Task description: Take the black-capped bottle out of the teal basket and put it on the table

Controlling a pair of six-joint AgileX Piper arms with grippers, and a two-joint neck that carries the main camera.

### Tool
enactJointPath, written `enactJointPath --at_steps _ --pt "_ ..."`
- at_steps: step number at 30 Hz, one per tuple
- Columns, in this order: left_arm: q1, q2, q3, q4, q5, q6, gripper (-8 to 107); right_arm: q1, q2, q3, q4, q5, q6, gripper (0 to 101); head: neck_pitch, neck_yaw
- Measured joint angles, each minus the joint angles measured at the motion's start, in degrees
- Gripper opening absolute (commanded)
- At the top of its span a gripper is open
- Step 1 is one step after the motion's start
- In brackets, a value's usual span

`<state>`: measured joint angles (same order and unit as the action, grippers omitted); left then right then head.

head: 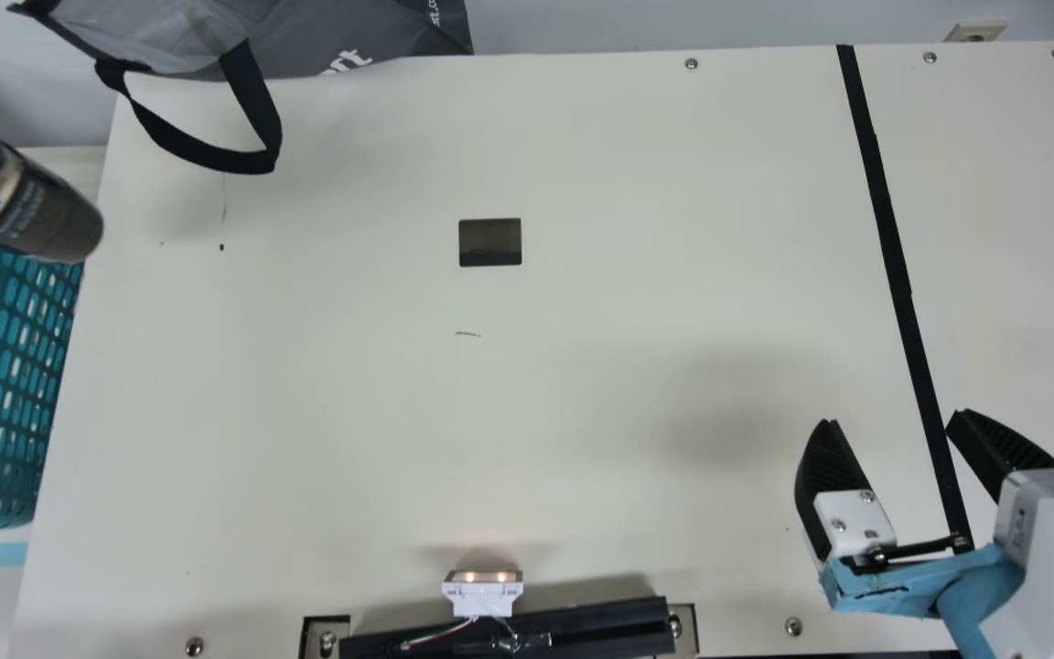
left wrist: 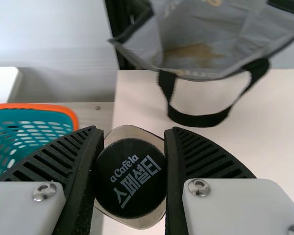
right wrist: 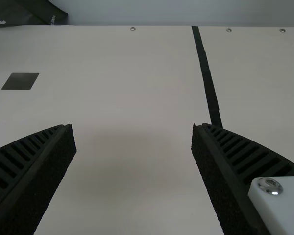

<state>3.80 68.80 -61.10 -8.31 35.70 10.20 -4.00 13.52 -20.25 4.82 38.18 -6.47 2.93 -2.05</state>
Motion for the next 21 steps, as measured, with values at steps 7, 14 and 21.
enactJointPath --at_steps 7,14,21 --pt "-7.3 0.1 0.8 3.8 -0.4 -5.4 0 0.0 0.0 0.0 0.1 -0.1 0.0 91 0.0 0.0" --pt "-13.8 0.8 1.1 7.2 -1.1 -10.7 0 0.0 0.0 0.0 0.1 -0.1 0.0 91 0.0 0.0" --pt "-19.5 2.0 0.7 10.7 -1.4 -15.1 0 0.0 0.0 0.0 0.1 -0.1 0.0 91 0.0 0.0"
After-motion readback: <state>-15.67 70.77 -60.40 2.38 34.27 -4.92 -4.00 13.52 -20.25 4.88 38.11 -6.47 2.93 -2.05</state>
